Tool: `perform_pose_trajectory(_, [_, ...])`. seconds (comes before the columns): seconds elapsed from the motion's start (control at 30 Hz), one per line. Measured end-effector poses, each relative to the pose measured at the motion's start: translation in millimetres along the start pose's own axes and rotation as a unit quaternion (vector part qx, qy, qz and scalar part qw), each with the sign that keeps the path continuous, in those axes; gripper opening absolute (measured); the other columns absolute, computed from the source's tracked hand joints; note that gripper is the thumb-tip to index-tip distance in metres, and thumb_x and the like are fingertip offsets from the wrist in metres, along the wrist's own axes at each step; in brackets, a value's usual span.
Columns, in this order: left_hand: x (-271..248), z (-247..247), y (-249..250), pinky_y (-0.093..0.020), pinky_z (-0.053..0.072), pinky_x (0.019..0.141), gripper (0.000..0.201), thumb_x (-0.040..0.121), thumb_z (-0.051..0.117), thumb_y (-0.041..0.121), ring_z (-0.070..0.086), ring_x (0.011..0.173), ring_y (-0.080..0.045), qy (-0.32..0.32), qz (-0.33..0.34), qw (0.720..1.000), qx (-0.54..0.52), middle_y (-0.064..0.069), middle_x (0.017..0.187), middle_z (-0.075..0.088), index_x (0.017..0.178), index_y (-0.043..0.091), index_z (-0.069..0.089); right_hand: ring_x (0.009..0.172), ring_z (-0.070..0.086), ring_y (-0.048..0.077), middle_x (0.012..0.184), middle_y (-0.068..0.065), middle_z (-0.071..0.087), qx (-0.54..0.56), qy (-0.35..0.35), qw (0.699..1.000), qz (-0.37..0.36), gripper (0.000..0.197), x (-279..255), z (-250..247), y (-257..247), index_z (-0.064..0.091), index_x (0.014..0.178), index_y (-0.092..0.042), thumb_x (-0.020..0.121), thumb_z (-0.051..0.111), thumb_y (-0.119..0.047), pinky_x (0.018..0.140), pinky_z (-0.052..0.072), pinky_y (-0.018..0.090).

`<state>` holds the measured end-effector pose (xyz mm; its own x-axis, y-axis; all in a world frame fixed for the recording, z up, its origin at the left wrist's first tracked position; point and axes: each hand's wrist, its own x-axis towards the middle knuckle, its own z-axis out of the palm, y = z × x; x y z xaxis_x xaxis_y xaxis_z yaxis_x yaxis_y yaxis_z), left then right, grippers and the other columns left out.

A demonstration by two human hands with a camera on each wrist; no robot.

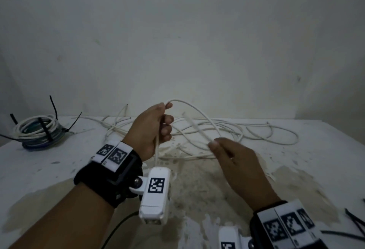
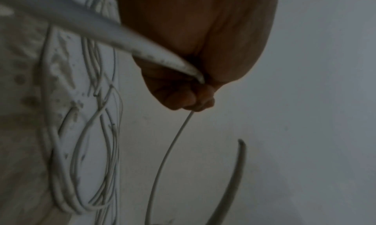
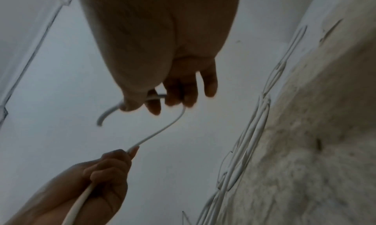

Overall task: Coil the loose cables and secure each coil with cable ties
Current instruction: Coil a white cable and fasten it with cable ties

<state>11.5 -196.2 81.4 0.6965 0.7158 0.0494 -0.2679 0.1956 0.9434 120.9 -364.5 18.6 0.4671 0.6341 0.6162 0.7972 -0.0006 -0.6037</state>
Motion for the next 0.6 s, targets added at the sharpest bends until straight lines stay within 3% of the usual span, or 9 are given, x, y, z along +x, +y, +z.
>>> perform_pose_trajectory(0.07, [-1.1,2.0,-8.3,-0.014,0.021,0.034,0.023,0.102,0.035,0.030,0.025,0.034,-0.006,-0.032,-0.046,0.997,-0.050,0.005,0.051,0.036,0.103,0.016,0.054,0.072,0.050,0.009,0.073,-0.001,0.052,-0.032,0.085,0.996,-0.018,0.045,3.1,0.1,9.5,0.063,0.075,-0.013,0.095,0.045,-0.049,0.065,0.039,0.021])
perform_pose_trajectory(0.13, [-1.1,3.8,-15.8,-0.013,0.017,0.033,0.025,0.101,0.033,0.026,0.023,0.031,-0.005,-0.055,-0.083,0.988,-0.114,0.005,0.050,0.033,0.096,0.012,0.054,0.083,0.051,0.009,0.085,-0.005,0.050,-0.024,0.126,0.992,0.002,0.039,4.6,0.0,15.2,0.065,0.075,-0.015,0.091,0.045,-0.045,0.071,0.037,0.012])
perform_pose_trajectory(0.23, [-0.5,8.4,-29.1,-0.013,0.020,0.034,0.022,0.097,0.033,0.018,0.026,0.033,-0.007,-0.074,-0.071,0.986,-0.135,0.003,0.053,0.036,0.097,0.009,0.053,0.080,0.057,0.005,0.079,-0.016,0.059,0.044,0.092,0.993,0.060,0.017,4.1,0.0,13.8,0.059,0.099,-0.029,0.099,0.043,-0.023,0.067,0.038,0.002])
perform_pose_trajectory(0.3, [-2.6,12.7,-38.4,-0.014,0.023,0.036,0.022,0.100,0.035,0.020,0.029,0.036,-0.007,-0.091,-0.056,0.988,-0.109,0.003,0.056,0.039,0.105,0.011,0.055,0.064,0.057,0.002,0.065,-0.015,0.061,0.102,0.061,0.989,0.091,0.028,2.6,1.0,11.0,0.048,0.115,-0.039,0.100,0.038,-0.018,0.061,0.041,0.005])
perform_pose_trajectory(0.33, [-4.2,14.1,-42.7,-0.014,0.023,0.036,0.023,0.100,0.036,0.023,0.029,0.038,-0.007,-0.099,-0.058,0.988,-0.100,0.003,0.057,0.040,0.108,0.013,0.056,0.059,0.053,0.003,0.062,-0.014,0.058,0.118,0.060,0.986,0.101,0.027,2.7,2.1,10.6,0.049,0.113,-0.040,0.100,0.038,-0.020,0.058,0.041,0.008])
perform_pose_trajectory(0.43, [-7.6,14.6,-53.3,-0.014,0.020,0.034,0.025,0.101,0.035,0.026,0.025,0.038,-0.006,-0.111,-0.081,0.984,-0.110,0.004,0.056,0.036,0.109,0.016,0.057,0.056,0.051,0.010,0.057,-0.010,0.052,0.106,0.071,0.987,0.095,0.024,2.8,3.5,3.1,0.060,0.086,-0.029,0.098,0.040,-0.030,0.054,0.041,0.020])
perform_pose_trajectory(0.5, [-8.3,14.3,-57.0,-0.013,0.020,0.033,0.022,0.100,0.033,0.022,0.024,0.036,-0.006,-0.100,-0.092,0.982,-0.128,0.004,0.053,0.036,0.102,0.012,0.053,0.052,0.052,0.013,0.055,-0.008,0.054,0.101,0.061,0.987,0.109,0.025,2.8,6.3,-1.1,0.061,0.081,-0.025,0.098,0.042,-0.026,0.053,0.042,0.021])
perform_pose_trajectory(0.6, [-11.3,17.5,-58.8,-0.014,0.019,0.034,0.018,0.098,0.032,0.014,0.026,0.035,-0.007,-0.098,-0.077,0.985,-0.119,0.003,0.052,0.039,0.095,0.009,0.049,0.048,0.042,0.015,0.053,-0.005,0.050,0.215,0.028,0.954,0.205,0.027,3.9,12.2,-3.4,0.058,0.106,-0.031,0.097,0.040,-0.013,0.048,0.039,0.028])
